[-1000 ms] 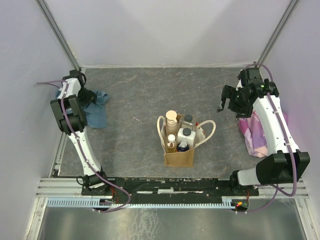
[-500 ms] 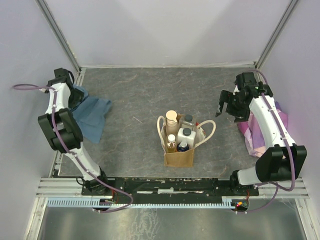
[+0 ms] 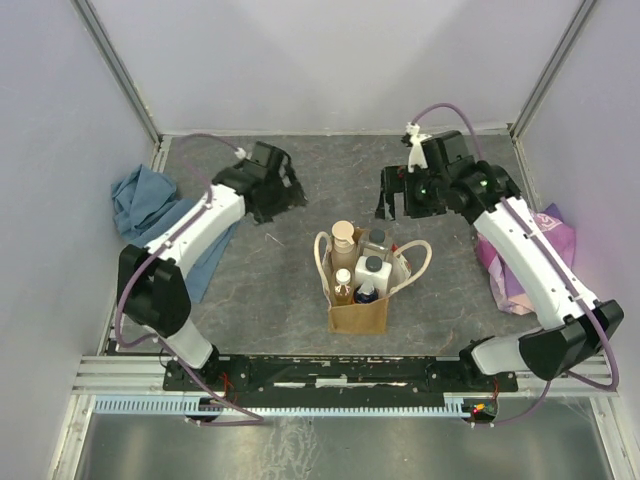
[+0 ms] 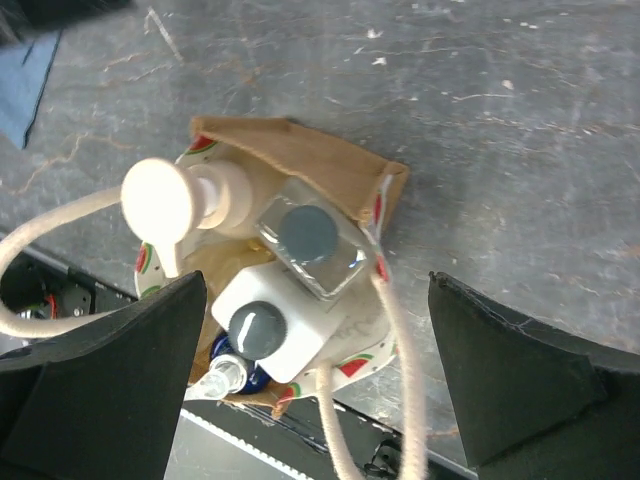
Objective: Take the personal care products out of the canvas bag
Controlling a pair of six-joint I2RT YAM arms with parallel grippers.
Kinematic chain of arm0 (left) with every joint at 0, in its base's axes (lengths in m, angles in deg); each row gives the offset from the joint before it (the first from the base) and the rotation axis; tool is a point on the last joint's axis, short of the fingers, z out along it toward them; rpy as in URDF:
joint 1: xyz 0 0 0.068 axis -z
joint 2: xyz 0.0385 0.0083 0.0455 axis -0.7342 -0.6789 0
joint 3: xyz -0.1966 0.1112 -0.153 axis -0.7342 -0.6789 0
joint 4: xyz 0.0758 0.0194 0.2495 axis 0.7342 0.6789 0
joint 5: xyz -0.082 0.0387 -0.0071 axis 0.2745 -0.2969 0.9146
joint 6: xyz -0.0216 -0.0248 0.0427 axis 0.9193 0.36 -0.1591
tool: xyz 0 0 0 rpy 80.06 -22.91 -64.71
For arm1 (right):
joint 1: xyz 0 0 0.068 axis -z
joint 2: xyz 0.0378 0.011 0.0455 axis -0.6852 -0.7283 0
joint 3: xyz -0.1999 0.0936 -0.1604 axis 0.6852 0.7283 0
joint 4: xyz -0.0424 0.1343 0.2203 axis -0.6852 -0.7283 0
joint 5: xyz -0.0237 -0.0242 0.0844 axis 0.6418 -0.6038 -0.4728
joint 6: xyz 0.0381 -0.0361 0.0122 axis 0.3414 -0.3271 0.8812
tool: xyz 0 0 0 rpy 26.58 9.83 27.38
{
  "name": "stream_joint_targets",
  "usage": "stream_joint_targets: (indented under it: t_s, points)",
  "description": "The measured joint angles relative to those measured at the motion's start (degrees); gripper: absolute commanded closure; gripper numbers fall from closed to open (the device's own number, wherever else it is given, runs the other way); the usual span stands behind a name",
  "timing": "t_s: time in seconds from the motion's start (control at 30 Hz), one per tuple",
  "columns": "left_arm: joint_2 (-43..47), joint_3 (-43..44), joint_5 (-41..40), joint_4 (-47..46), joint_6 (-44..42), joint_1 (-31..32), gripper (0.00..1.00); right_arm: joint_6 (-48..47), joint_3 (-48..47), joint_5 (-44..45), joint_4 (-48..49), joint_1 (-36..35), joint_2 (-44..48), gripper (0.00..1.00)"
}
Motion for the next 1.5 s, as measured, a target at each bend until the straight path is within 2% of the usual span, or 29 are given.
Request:
stream_joint_targets:
  t_s: [0.13,0.43,0.63,0.9,1.27,1.5]
  points:
    - [1.3,-3.5,1.4,-0.4,0.0,7.5,0.0,-0.2,0.1,-0.6,1.3,-4.3,-1.0,0.0]
    - [8.9,-11.3,-2.3,0.0,0.2,12.3,0.01,-3.1,-0.4,0.1,5.7,-14.7,-8.9,0.0]
    - [12.3,-15.2,-3.1,0.1,1.5,15.0,0.01,-4.2,-3.7,6.6,4.6,-20.5,-16.1,0.0]
    - [15.4,-18.5,-3.1,0.3,2.6,15.0,0.01,-4.0,-0.8,16.3,3.3,-20.0,-11.8,0.0]
    - [17.8,-21.8,-3.1,0.4,3.1,15.0,0.02,-4.2,11.1,12.4,5.7,-15.3,-4.5,0.0]
    - [19.0,-23.7,-3.0,0.6,3.3,15.0,0.02,-6.2,12.4,6.7,7.0,-14.4,-4.0,0.16]
